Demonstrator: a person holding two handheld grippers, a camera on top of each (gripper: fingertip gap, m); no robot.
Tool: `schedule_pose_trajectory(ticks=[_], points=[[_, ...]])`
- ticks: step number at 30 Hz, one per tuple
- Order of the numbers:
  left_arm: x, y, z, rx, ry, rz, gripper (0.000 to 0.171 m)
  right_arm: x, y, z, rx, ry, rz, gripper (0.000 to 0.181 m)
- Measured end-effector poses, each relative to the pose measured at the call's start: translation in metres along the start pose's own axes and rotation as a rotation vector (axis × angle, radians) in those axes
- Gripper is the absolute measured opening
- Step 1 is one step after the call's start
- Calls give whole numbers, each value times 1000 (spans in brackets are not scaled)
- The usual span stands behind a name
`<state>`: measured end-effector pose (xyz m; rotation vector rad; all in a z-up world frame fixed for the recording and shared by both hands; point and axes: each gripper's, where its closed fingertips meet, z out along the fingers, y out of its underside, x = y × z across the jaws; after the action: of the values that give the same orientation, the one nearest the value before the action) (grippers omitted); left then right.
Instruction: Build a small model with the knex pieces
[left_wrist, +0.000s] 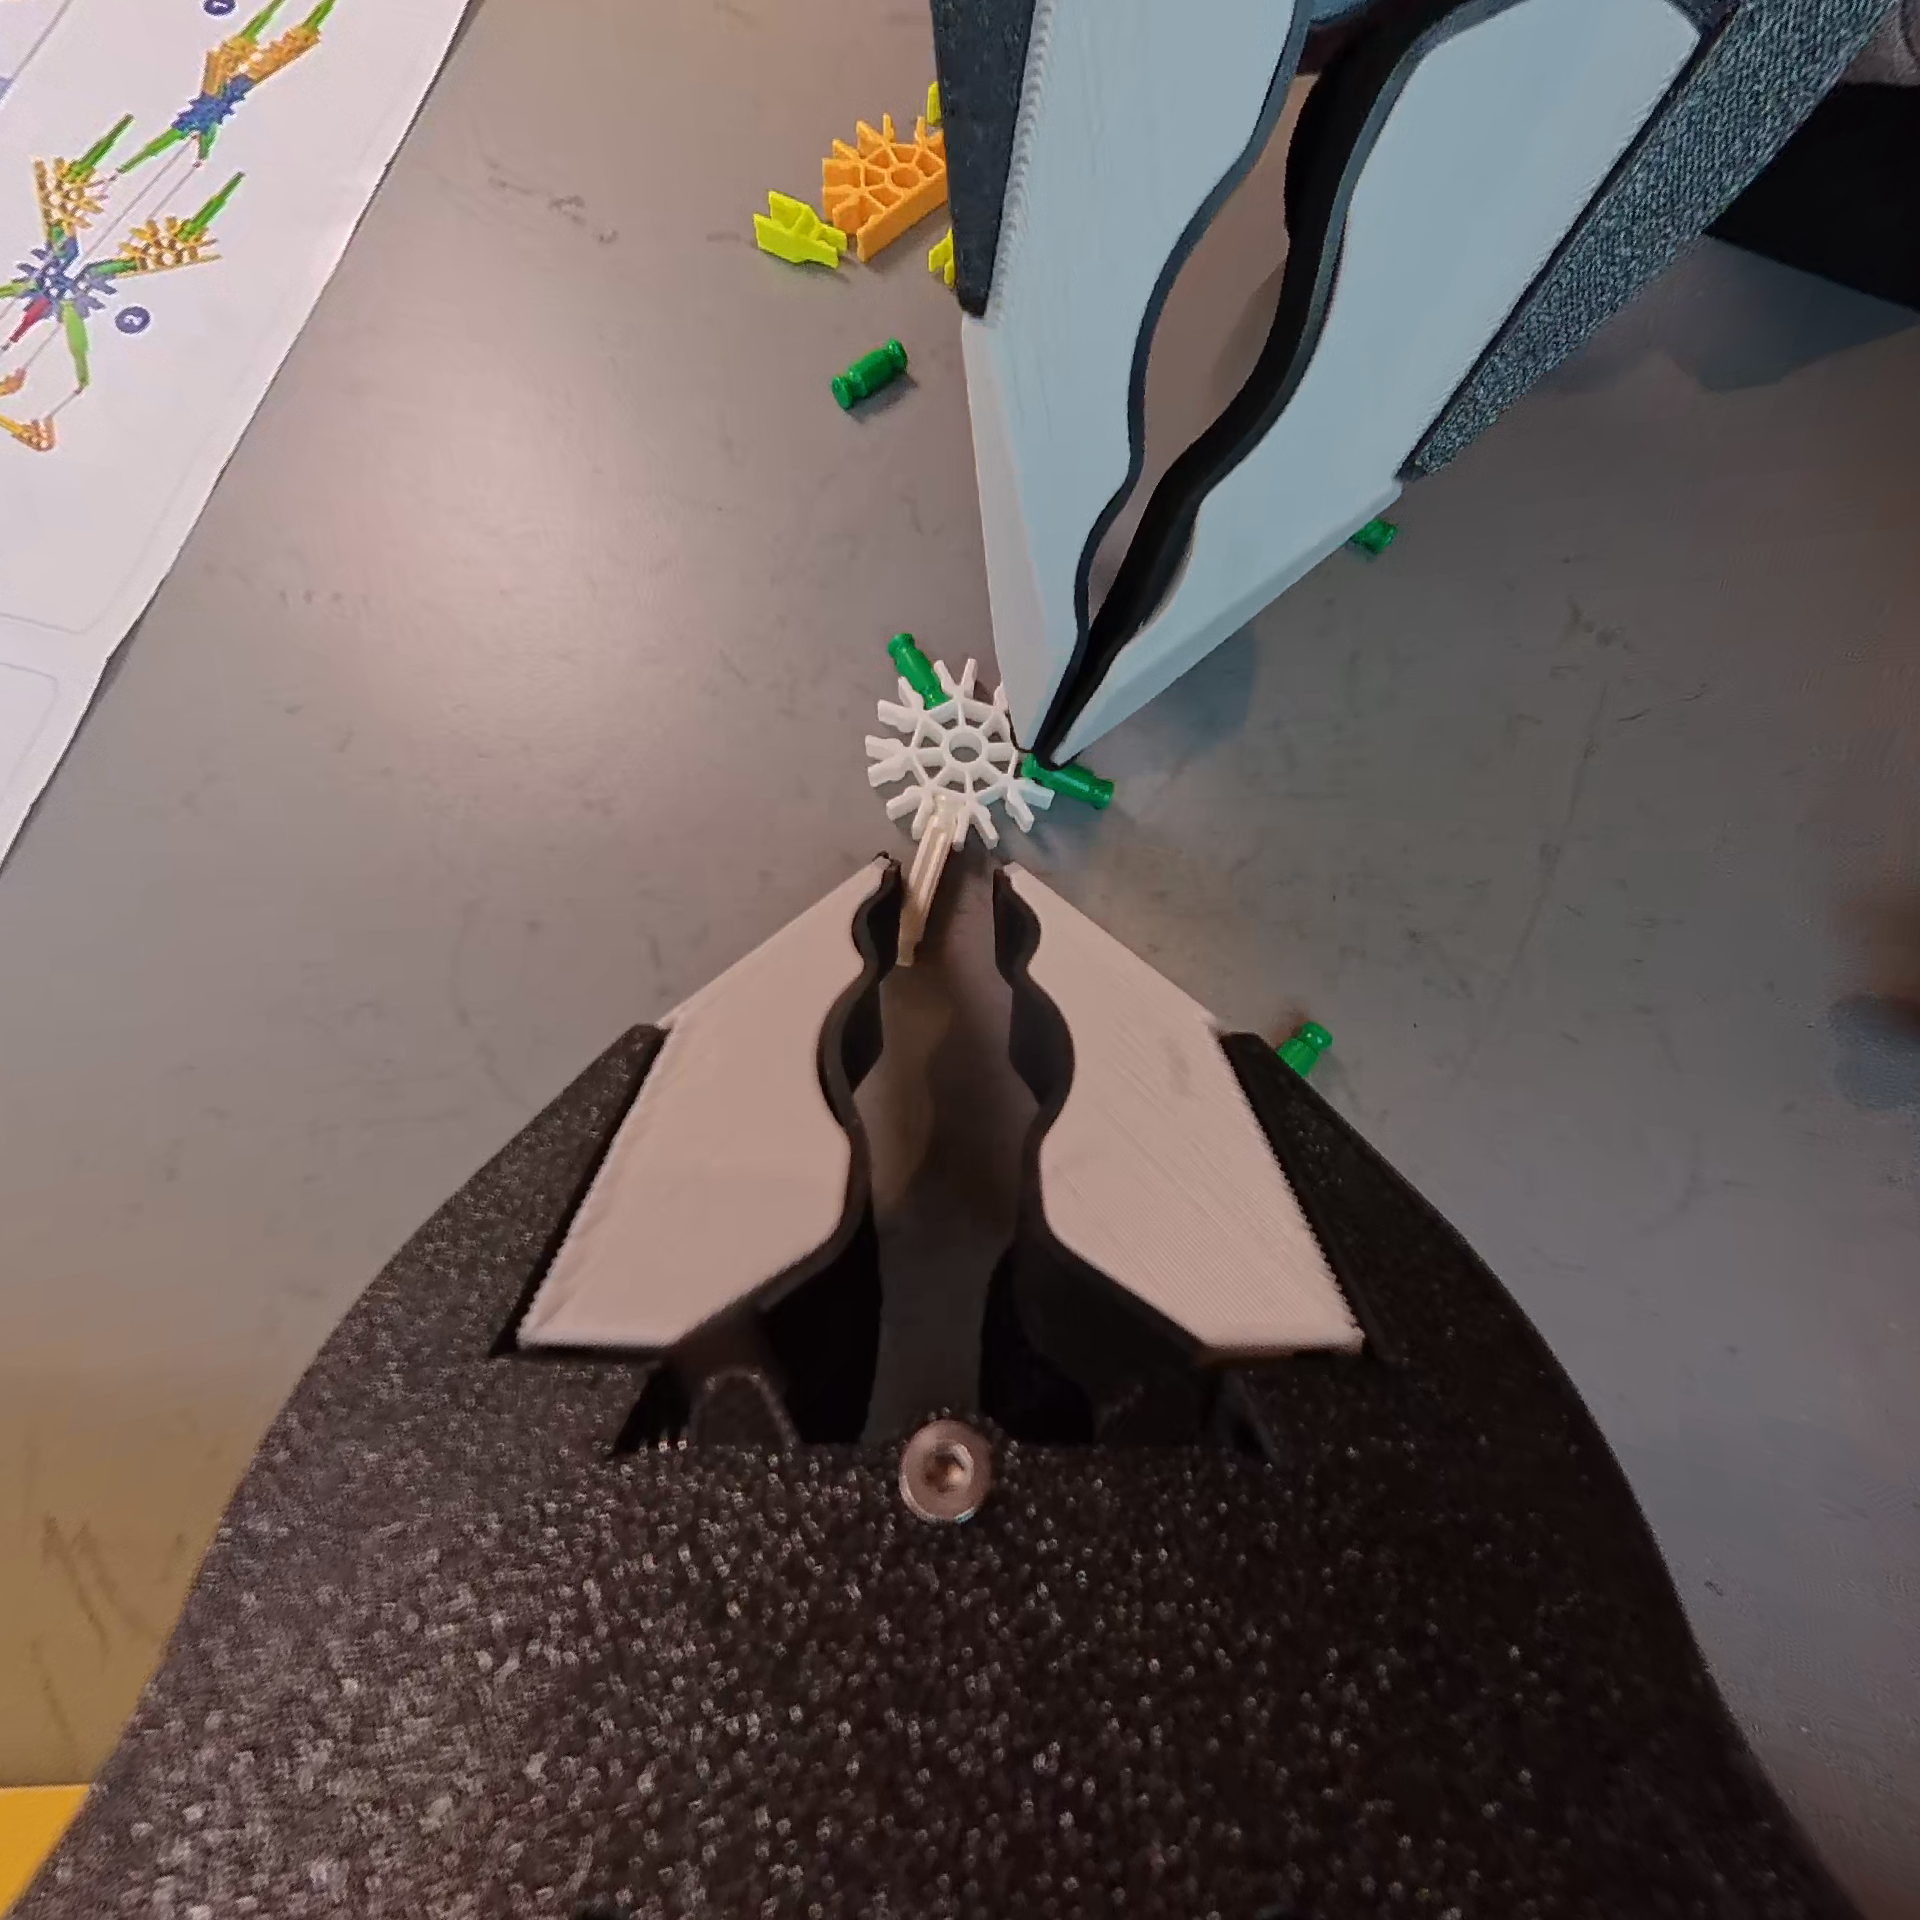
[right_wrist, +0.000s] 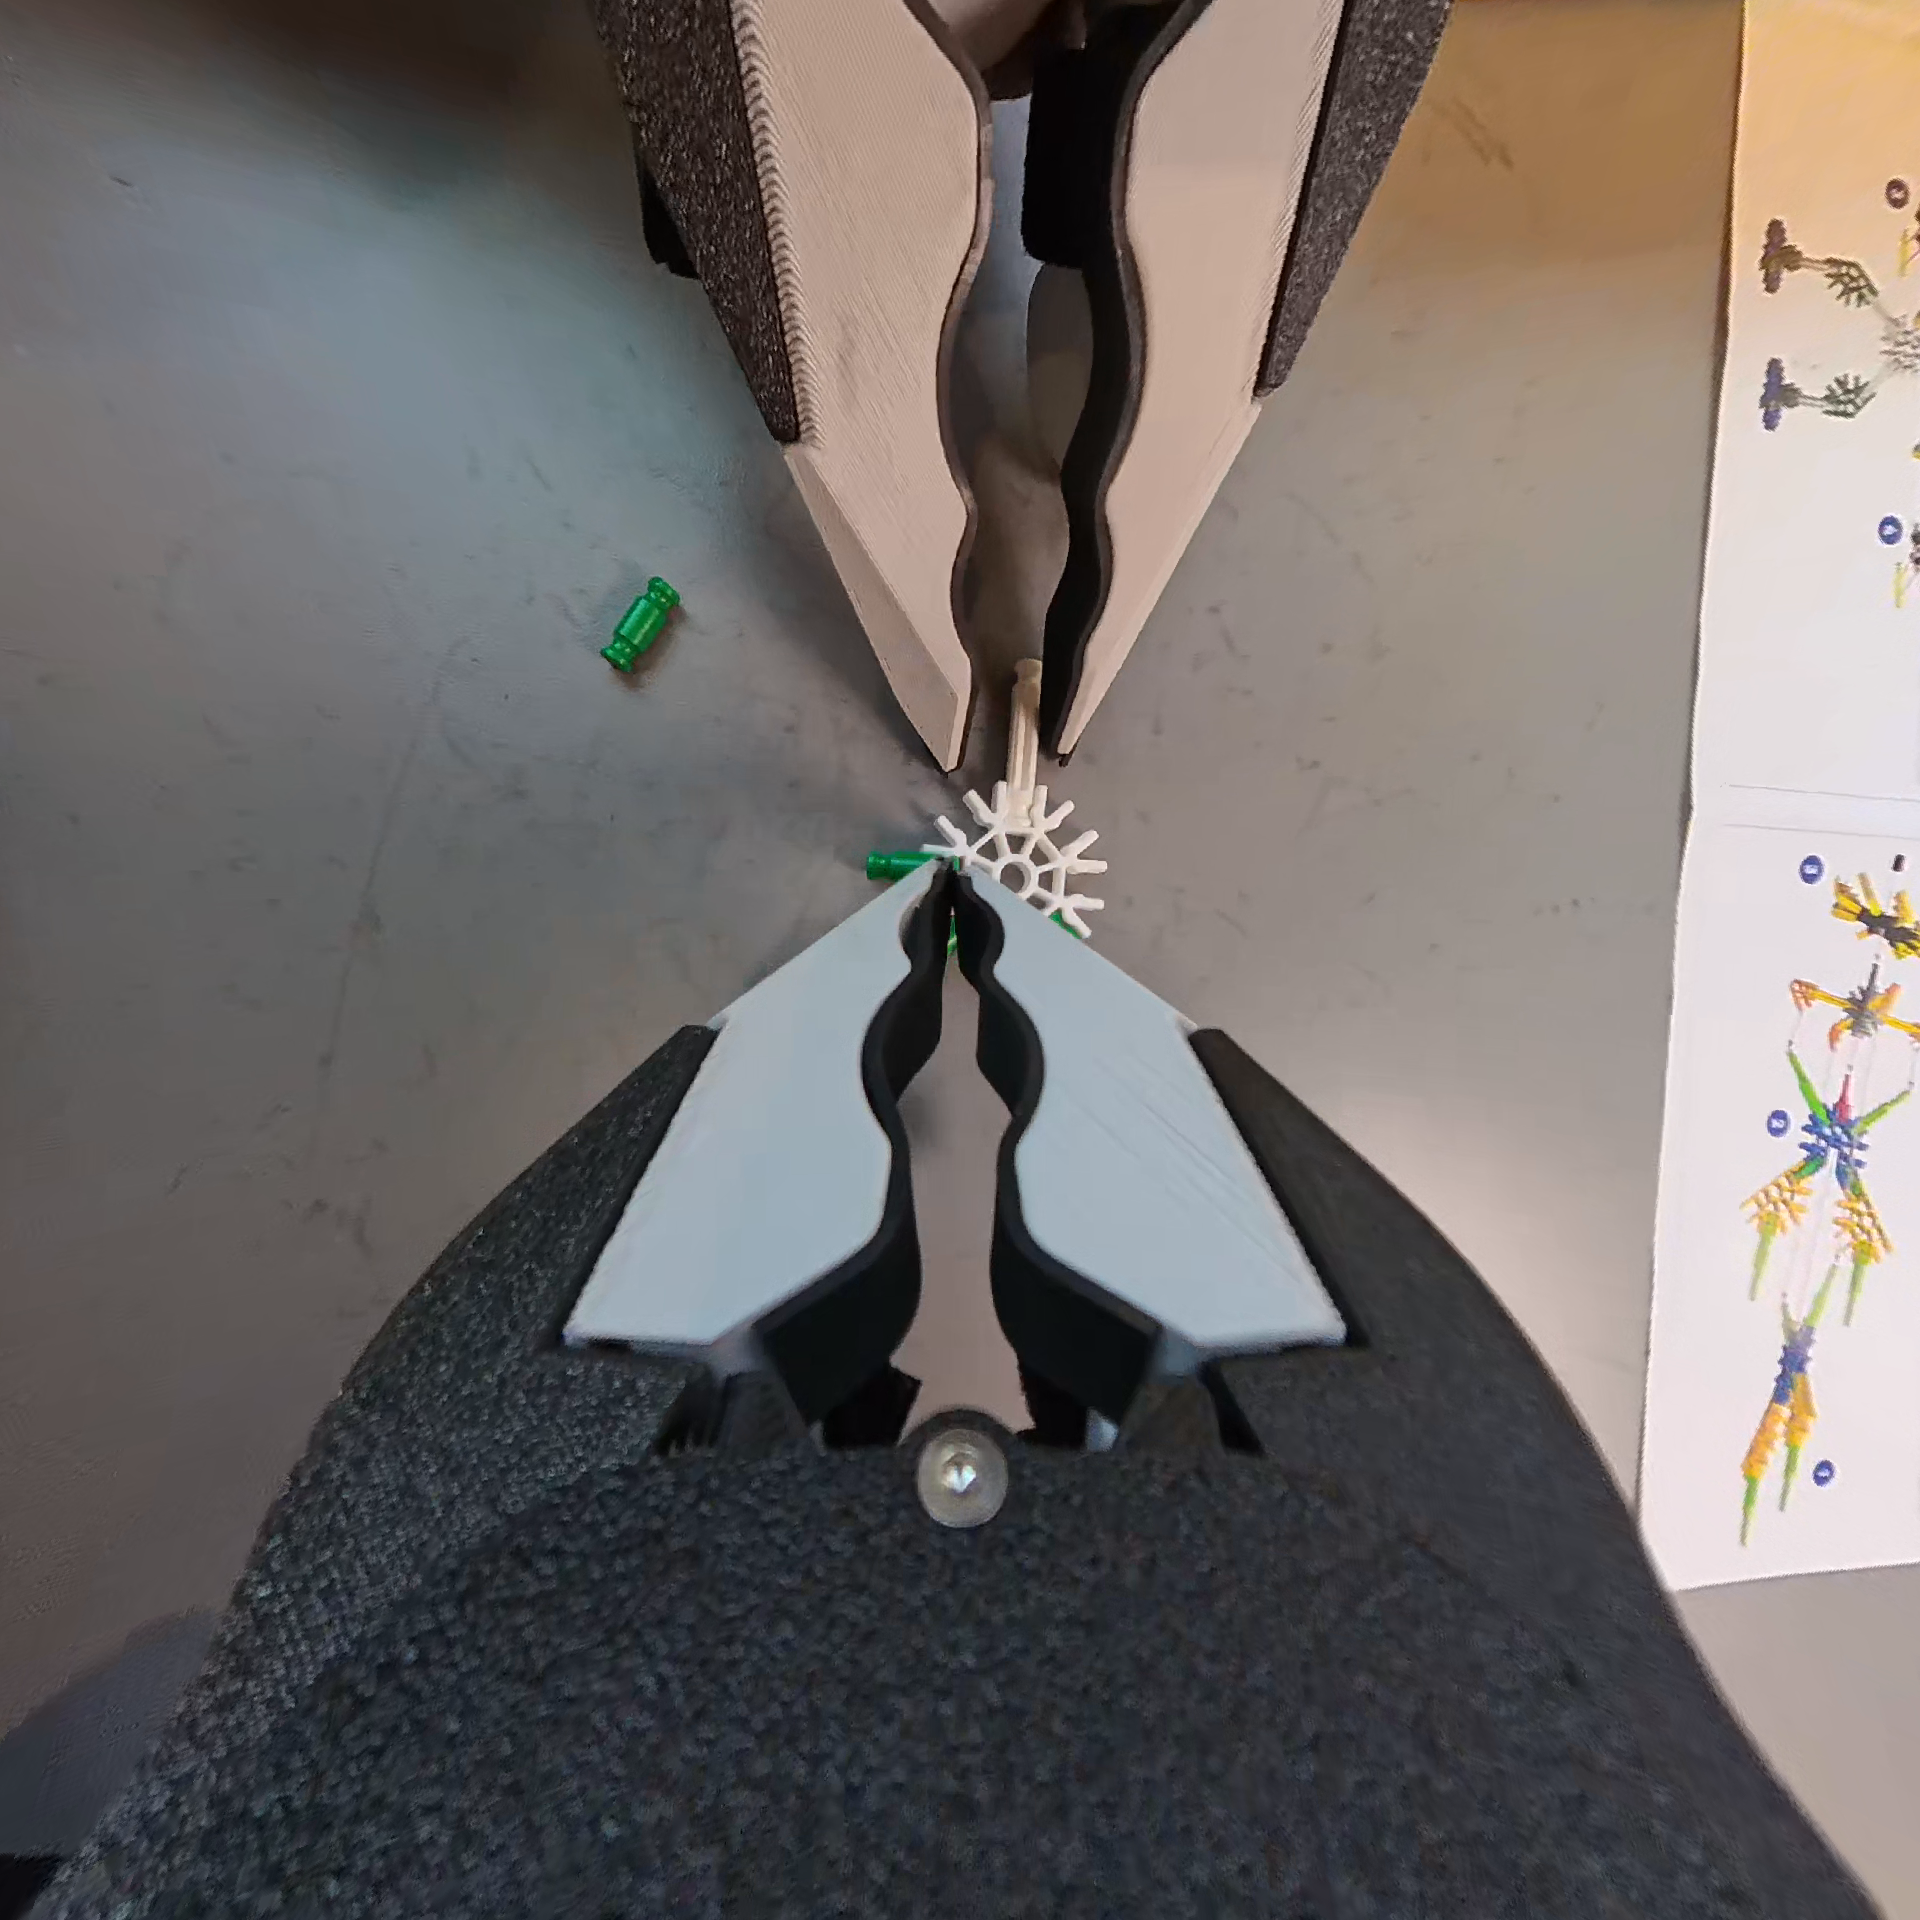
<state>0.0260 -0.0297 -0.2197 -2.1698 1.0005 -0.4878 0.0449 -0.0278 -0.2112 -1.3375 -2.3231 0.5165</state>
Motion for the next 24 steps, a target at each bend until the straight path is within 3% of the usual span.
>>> schedule_pose_trajectory(ticks=[12, 15, 24], points=[[1, 0, 1, 8, 16, -26, 14, 3, 0, 3, -133, -45, -95, 0], [-1, 0, 1, -2, 5, -49, 6, 3, -3, -1, -124, -74, -85, 0], [-1, 0, 1, -40, -26, -87, 6, 1, -5, -2, -128, -107, -68, 0]])
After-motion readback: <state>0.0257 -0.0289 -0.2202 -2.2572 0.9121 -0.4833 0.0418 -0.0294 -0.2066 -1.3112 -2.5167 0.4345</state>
